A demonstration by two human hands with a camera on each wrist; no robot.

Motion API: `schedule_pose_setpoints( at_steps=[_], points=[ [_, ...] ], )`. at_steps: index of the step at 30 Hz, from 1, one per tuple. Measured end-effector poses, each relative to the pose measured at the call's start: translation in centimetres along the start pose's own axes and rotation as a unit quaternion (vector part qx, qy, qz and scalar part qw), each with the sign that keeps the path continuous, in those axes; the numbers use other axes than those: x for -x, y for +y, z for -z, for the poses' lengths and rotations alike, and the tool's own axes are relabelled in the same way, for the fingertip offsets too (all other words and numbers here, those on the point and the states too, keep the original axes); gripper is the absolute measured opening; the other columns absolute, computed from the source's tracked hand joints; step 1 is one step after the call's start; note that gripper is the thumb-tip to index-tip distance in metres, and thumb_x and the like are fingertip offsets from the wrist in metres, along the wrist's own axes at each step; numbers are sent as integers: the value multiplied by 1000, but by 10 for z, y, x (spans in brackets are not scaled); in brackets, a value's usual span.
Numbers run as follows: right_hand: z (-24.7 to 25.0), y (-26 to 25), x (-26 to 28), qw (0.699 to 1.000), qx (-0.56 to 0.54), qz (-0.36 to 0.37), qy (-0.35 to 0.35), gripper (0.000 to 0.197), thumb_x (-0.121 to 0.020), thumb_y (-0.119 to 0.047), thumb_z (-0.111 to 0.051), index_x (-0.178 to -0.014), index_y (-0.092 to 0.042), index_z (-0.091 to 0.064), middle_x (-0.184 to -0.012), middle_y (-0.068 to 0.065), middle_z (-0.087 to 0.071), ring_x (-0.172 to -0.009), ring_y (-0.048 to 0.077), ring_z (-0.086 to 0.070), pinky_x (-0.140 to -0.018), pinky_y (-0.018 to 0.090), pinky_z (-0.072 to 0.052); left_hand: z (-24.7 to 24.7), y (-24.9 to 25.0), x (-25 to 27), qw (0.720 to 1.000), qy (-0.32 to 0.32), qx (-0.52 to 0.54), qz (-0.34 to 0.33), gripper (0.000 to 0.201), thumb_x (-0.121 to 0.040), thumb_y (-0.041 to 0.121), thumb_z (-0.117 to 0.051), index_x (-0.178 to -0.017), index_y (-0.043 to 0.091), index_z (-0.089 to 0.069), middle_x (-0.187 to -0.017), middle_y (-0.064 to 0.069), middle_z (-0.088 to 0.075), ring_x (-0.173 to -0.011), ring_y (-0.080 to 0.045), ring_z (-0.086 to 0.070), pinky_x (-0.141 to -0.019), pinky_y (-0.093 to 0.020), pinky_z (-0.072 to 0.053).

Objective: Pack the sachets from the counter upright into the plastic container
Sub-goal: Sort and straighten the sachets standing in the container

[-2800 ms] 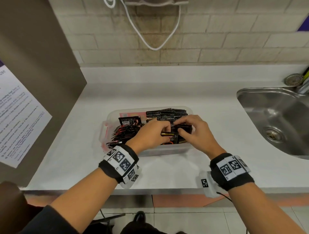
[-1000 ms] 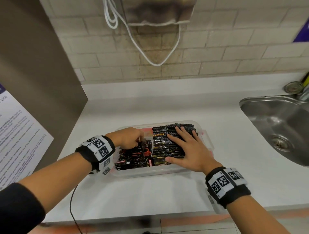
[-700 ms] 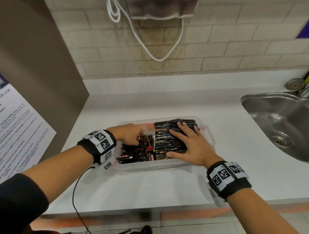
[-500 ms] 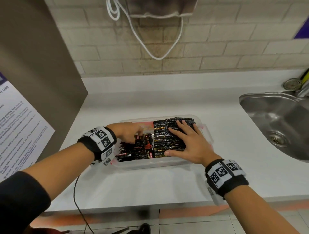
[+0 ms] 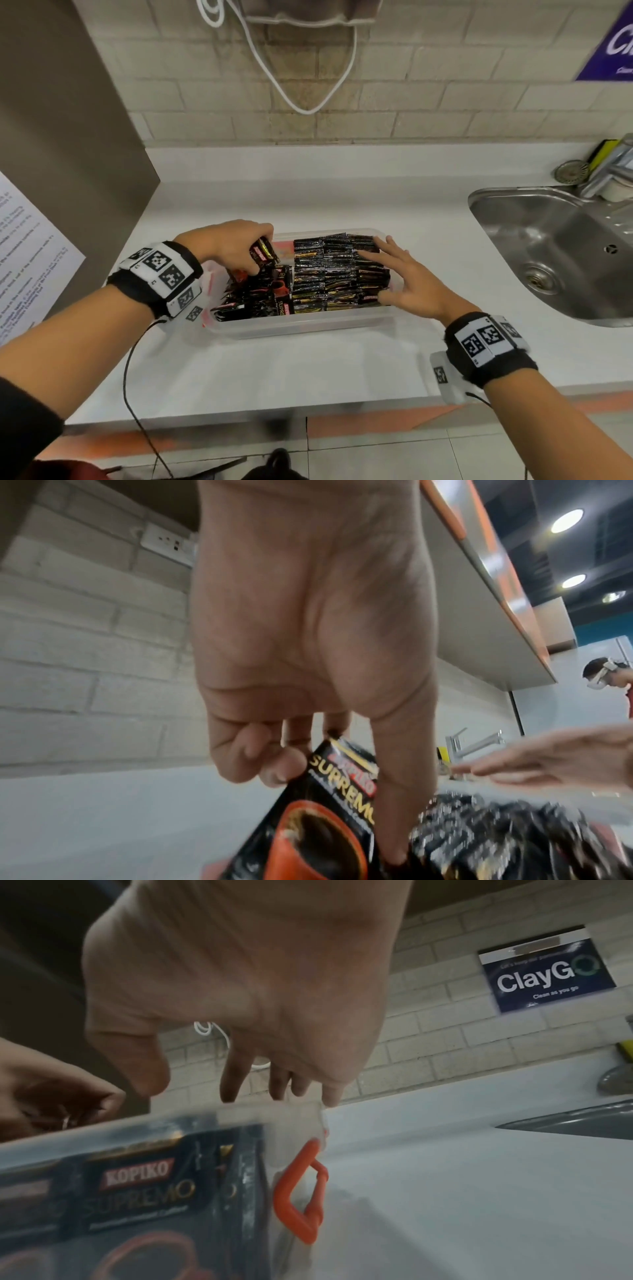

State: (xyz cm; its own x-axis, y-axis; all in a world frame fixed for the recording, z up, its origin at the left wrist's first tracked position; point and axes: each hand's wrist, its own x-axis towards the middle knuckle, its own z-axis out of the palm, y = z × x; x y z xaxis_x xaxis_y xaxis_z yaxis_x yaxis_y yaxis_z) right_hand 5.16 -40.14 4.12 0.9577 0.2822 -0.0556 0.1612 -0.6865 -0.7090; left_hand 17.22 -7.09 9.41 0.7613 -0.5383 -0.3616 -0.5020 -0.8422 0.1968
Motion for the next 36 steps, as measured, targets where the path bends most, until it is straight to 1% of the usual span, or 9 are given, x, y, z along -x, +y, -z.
schedule_pose_setpoints(
  at_steps=[3,10,13,16,19,23,26,31,36],
  points=[
    [6,2,0,1000,9,-12,-24,79,-82,-13,-76,-146,-45,-41,-168,-6,-9,-154,8,8,-126,49,-5,13,11,7,999,25,18,-22,26,-86,24,-77,-86,25,-50,-80,5,-60,-73,-18,-57,-61,-31,-40],
    [8,12,-7,999,30,-8,-37,74,-85,-19,-76,-148,-39,-43,-168,-3,-8,-154,9,8,-125,42,-9,30,79,22,983,127,66,-114,9,-93,22,-66,-98,18,-62,-78,12,-63,-70,-8,-60,-62,-24,-43],
    [7,17,-9,999,29,-8,-19,66,-88,-20,-73,-146,-35,-45,-168,0,-10,-154,13,6,-125,45,-12,23,118,24,974,119,118,-150,8,-92,26,-68,-95,21,-63,-73,12,-65,-68,-3,-65,-63,-21,-49],
    [6,19,-8,1000,16,-5,-12,65,-87,-19,-75,-142,-36,-46,-168,2,-12,-155,16,4,-125,45,-13,6,150,15,973,119,107,-169,9,-92,25,-68,-92,23,-59,-77,12,-62,-74,-8,-61,-67,-29,-49],
    [6,20,-5,1000,4,0,-13,69,-82,-23,-81,-139,-41,-45,-168,3,-12,-155,17,5,-124,41,-13,-13,169,2,974,113,98,-168,17,-92,23,-68,-91,33,-54,-77,18,-55,-76,-10,-57,-66,-29,-46],
    [12,23,0,1000,7,-17,-9,77,-81,-19,-84,-145,-34,-46,-168,3,-10,-155,17,6,-123,39,-11,-29,172,-10,981,119,79,-130,18,-93,25,-67,-109,23,-61,-75,11,-54,-75,-17,-58,-64,-36,-48],
    [15,25,2,1000,3,-20,1,75,-83,-16,-82,-146,-32,-47,-168,3,-10,-155,16,5,-122,36,-12,-34,170,-14,981,133,80,-121,25,-93,27,-68,-117,25,-61,-71,11,-53,-64,-8,-52,-53,-28,-35],
    [23,22,5,999,-13,-36,12,64,-89,-18,-75,-145,-34,-49,-168,3,-11,-155,15,3,-121,35,-10,-36,168,-17,988,112,34,-100,17,-93,21,-65,-89,26,-49,-80,2,-58,-78,-23,-58,-62,-37,-46],
    [24,9,5,998,-31,-24,58,54,-96,-4,-60,-144,-29,-51,-165,1,-22,-154,14,-8,-119,27,-12,-46,183,-20,990,101,-19,-101,21,-91,20,-67,-94,24,-46,-92,-2,-55,-85,-26,-56,-66,-37,-44]
  ],
)
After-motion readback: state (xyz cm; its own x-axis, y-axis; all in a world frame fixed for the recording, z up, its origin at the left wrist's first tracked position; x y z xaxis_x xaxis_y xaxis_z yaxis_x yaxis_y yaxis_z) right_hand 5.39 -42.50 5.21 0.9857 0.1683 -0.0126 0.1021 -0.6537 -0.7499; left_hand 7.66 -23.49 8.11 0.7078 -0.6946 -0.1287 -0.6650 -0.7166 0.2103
